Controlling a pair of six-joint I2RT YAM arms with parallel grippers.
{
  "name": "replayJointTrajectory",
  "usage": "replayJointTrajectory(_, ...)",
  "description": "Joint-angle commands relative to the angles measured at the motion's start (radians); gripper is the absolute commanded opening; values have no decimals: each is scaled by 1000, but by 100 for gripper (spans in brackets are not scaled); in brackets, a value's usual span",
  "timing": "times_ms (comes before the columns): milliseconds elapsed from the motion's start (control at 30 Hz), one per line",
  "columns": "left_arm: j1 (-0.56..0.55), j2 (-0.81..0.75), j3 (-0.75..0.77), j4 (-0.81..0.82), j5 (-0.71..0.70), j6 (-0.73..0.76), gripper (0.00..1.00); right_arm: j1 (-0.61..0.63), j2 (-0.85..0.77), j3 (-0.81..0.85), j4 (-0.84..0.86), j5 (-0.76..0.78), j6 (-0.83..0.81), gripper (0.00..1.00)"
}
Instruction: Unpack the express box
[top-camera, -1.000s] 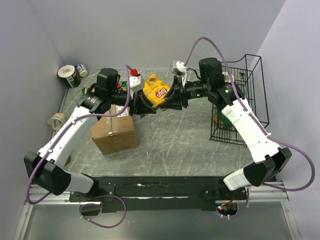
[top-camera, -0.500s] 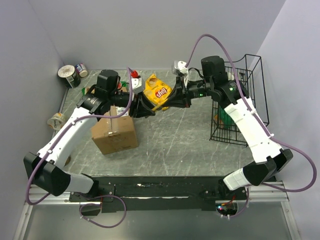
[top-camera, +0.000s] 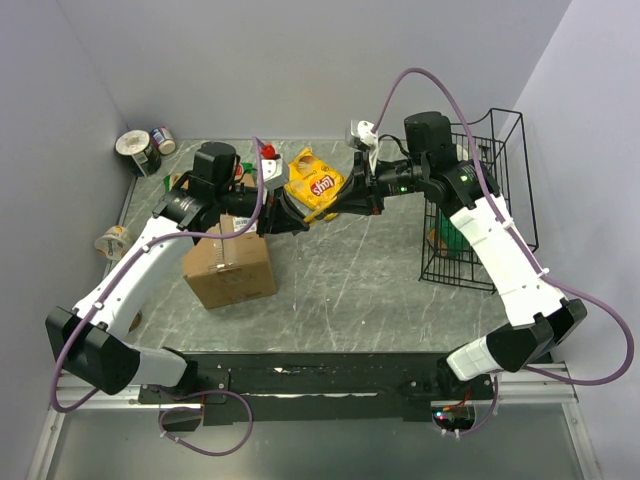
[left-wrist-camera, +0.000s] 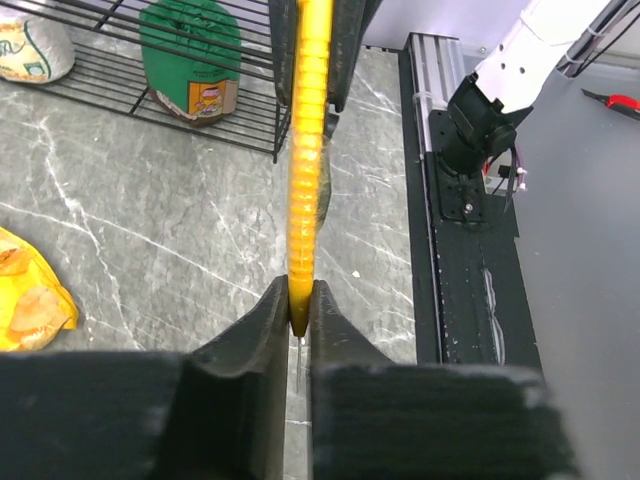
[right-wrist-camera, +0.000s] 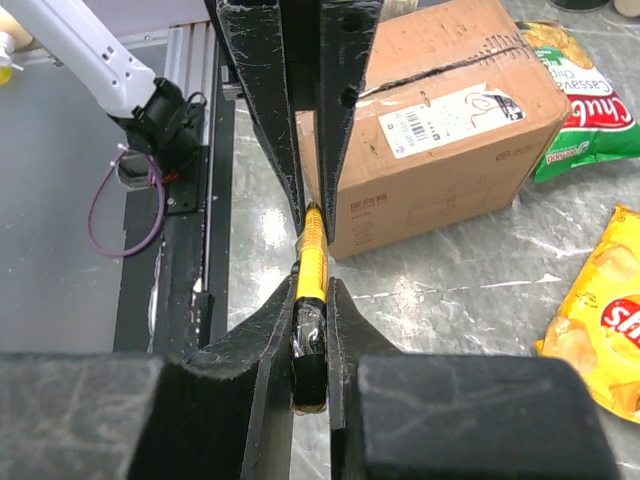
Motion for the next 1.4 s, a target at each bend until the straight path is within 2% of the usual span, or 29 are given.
replayJointTrajectory(0, 6, -28, -14, 67, 34, -12, 4, 14, -38, 5, 22, -19, 33, 0)
replayJointTrajectory(67, 6, -28, -15, 78, 45, -27, 1, 14, -41, -9, 32, -12, 59, 2)
replayJointTrajectory(100, 6, -32, -15, 82, 49, -36, 1, 13, -43, -12, 35, -3, 71, 11)
replayJointTrajectory(133, 8, -34, -12, 84, 53, -39, 1, 10, -46, -16, 37, 1, 85, 27)
replayJointTrajectory(167, 6, -37, -11, 87, 53, -42, 1, -12, -61, -22, 46, 0, 113, 51)
replayJointTrajectory(267, 8, -54, -17, 107, 59, -58, 1, -44, -93, -53, 40, -41, 112, 67)
replayJointTrajectory(333, 9, -63, -30, 122, 63, -73, 1, -46, -106, -76, 31, -52, 99, 69)
replayJointTrajectory(533, 12, -52, -60, 237, 89, -196, 1, -38, -89, -81, 163, -100, 251, 69)
replayJointTrajectory(733, 12, -26, -51, 331, 109, -272, 1, -20, -54, -59, 195, -88, 272, 68)
replayJointTrajectory(767, 12, -21, -51, 340, 111, -312, 1, -15, -47, -59, 195, -89, 274, 68)
replayJointTrajectory(1367, 12, 31, -46, 452, 134, -429, 1, 48, -20, -42, 183, -58, 220, 59)
